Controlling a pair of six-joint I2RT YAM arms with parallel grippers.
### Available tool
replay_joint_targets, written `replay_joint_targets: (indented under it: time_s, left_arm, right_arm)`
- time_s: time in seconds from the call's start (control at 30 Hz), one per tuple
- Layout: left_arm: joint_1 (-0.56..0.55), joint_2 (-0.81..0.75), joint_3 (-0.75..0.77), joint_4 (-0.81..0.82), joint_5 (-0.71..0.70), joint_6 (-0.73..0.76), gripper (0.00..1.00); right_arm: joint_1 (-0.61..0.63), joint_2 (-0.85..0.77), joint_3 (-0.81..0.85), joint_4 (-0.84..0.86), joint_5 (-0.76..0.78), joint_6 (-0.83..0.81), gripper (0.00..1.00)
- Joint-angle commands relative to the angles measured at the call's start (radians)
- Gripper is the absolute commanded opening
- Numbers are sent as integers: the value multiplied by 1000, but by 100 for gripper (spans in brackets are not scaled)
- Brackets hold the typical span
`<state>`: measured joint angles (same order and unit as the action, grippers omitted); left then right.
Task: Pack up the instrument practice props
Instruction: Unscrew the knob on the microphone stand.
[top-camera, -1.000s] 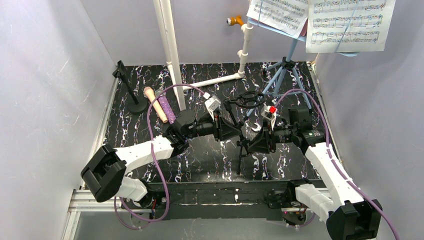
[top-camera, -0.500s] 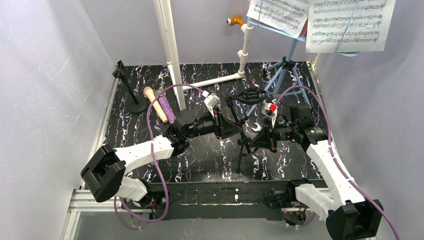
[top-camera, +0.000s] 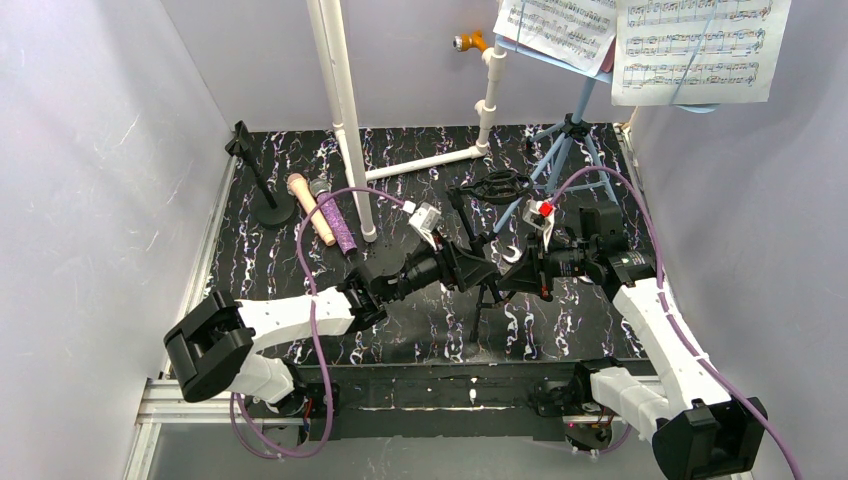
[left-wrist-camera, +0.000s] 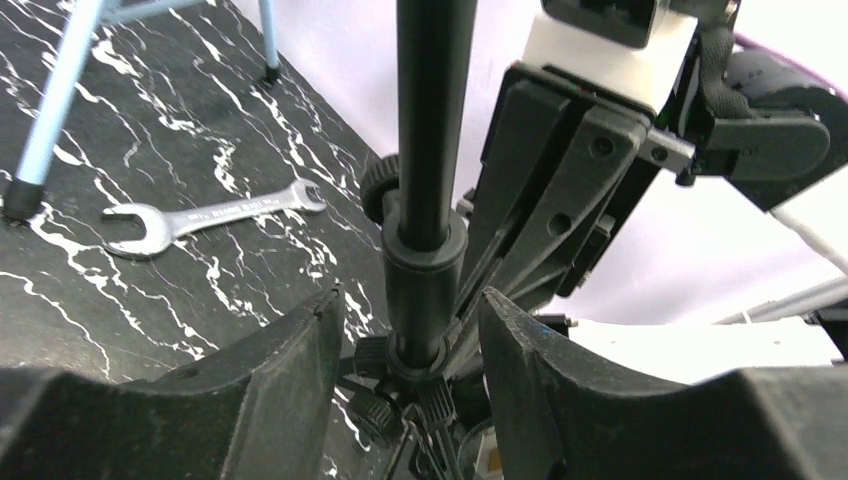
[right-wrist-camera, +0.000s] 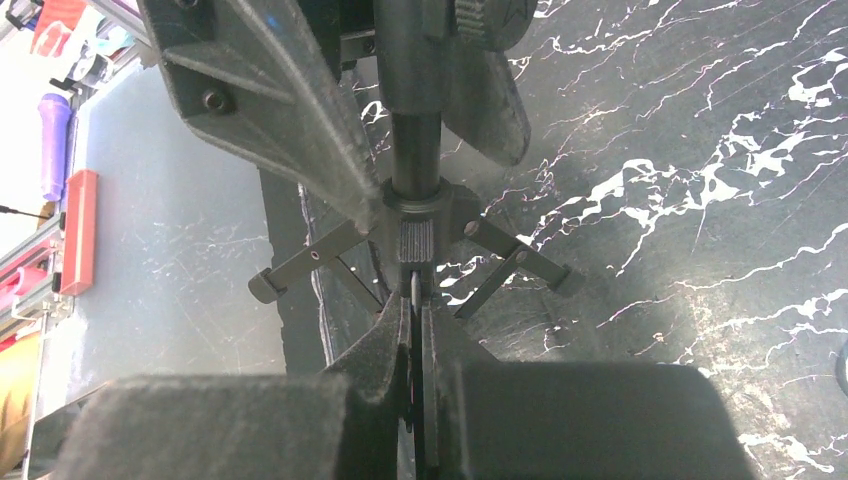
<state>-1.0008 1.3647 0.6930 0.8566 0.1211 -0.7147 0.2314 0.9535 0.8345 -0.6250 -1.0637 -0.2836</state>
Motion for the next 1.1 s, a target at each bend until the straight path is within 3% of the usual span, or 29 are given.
replay_joint_targets:
  time_s: [0.0, 0.17, 0.43, 0.6, 0.7, 0.77, 0.83, 0.93, 1.0, 1.07]
  left_arm:
    - [-23, -38, -14, 62, -157, 43, 48]
    - [-30, -35, -15, 68, -214, 52, 41]
    - [-38, 3, 14, 76, -189, 38, 33]
    - [-38, 5, 11, 93, -164, 48, 10]
    - [-38, -3, -2, 106, -153, 66, 0]
    - [-38, -19, -21, 128, -147, 78, 0]
    - [-36, -36, -37, 145, -136, 91, 0]
    - [-25, -63, -54, 170, -80, 109, 0]
    - [-12, -75, -55, 178, -24, 111, 0]
    - [6, -78, -53, 189, 47, 107, 0]
  right_arm:
    - [4, -15, 28, 79, -46, 23, 1]
    - [5, -20, 11, 86, -54, 23, 1]
    - [5, -24, -3, 96, -49, 18, 1]
    - [5, -34, -19, 71, -92, -21, 3]
    - [-1, -40, -27, 83, -118, 15, 37]
    - [-17, -48, -37, 168, -180, 131, 61]
    - [-45, -54, -43, 270, -247, 259, 76]
    - [-70, -52, -31, 332, -289, 367, 87]
    - [-80, -53, -27, 347, -285, 418, 91]
    - [-86, -56, -42, 460, -249, 574, 93]
